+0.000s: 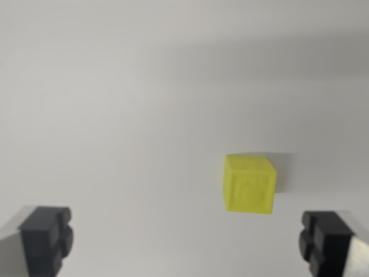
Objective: Pick yellow cube
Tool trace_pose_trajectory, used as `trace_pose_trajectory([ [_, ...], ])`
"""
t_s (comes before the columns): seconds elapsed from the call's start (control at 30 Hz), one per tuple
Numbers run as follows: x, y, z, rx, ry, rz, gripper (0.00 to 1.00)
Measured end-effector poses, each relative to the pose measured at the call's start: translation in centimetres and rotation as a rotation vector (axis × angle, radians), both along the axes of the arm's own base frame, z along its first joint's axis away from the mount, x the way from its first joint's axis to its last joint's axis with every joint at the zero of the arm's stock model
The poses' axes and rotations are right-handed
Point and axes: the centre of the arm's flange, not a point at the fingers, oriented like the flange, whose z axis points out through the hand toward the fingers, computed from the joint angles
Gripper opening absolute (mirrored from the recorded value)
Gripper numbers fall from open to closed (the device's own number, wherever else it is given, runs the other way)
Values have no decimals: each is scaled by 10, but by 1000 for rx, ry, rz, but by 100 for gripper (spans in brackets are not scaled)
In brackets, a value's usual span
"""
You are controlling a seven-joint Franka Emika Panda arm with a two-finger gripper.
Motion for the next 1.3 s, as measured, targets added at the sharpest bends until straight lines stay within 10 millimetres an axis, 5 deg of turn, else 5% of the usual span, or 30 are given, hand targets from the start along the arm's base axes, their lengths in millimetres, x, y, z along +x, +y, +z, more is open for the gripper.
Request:
trace_pose_trajectory([
  [1.3, -45, -28, -98, -3, 7, -19, 100],
])
